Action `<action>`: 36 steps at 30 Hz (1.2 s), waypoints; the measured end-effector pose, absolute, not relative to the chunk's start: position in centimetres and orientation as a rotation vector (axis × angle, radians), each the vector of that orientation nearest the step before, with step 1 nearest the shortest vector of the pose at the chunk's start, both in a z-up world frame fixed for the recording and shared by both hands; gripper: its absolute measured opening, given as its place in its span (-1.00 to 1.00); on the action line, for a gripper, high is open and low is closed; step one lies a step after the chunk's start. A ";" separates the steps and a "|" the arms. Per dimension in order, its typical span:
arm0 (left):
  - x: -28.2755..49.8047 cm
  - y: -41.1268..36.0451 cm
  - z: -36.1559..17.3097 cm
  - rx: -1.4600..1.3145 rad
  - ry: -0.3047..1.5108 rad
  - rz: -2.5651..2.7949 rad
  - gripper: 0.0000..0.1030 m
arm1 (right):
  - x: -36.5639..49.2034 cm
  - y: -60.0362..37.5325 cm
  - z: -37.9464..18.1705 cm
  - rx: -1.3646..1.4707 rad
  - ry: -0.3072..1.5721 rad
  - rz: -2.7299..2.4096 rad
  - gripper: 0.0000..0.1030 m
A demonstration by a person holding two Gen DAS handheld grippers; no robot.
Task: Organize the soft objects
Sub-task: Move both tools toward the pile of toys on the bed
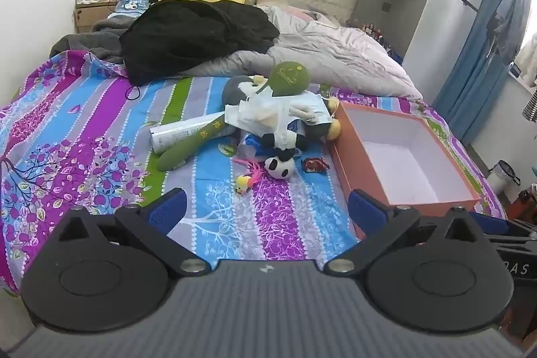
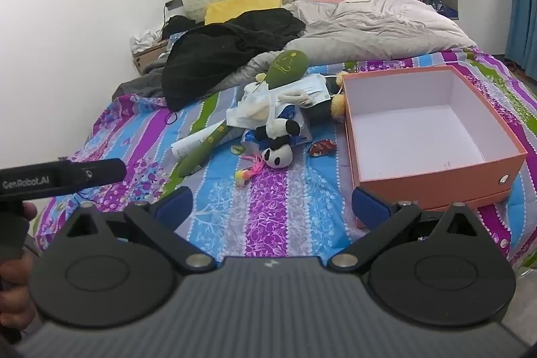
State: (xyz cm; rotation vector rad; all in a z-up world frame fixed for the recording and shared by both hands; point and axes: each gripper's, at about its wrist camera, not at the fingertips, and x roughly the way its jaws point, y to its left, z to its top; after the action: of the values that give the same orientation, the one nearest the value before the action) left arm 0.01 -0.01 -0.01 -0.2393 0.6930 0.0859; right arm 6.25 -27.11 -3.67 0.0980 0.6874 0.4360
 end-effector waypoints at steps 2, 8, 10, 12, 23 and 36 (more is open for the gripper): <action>0.0 0.1 0.0 -0.250 0.684 0.082 1.00 | 6.3 -27.1 -3.8 0.085 0.688 0.436 1.00; -0.3 -0.1 0.3 -0.239 0.686 0.080 1.00 | 6.1 -27.1 -3.6 0.063 0.661 0.414 1.00; -0.6 -0.3 0.6 -0.237 0.681 0.064 1.00 | 5.8 -27.4 -3.3 0.064 0.653 0.418 1.00; -0.6 -0.4 0.7 -0.225 0.685 0.060 1.00 | 5.6 -27.6 -2.9 0.066 0.645 0.418 1.00; -0.1 -0.5 -0.2 -0.194 0.703 0.013 1.00 | 5.0 -27.1 -3.7 0.080 0.640 0.393 1.00; 0.1 -0.9 -0.6 -0.188 0.703 -0.009 1.00 | 5.2 -27.4 -3.9 0.084 0.642 0.379 1.00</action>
State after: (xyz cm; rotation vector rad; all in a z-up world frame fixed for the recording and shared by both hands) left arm 0.13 -0.87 -0.55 -0.1878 0.7035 -0.0087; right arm 5.17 -27.36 -3.88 0.0843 0.6418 0.3788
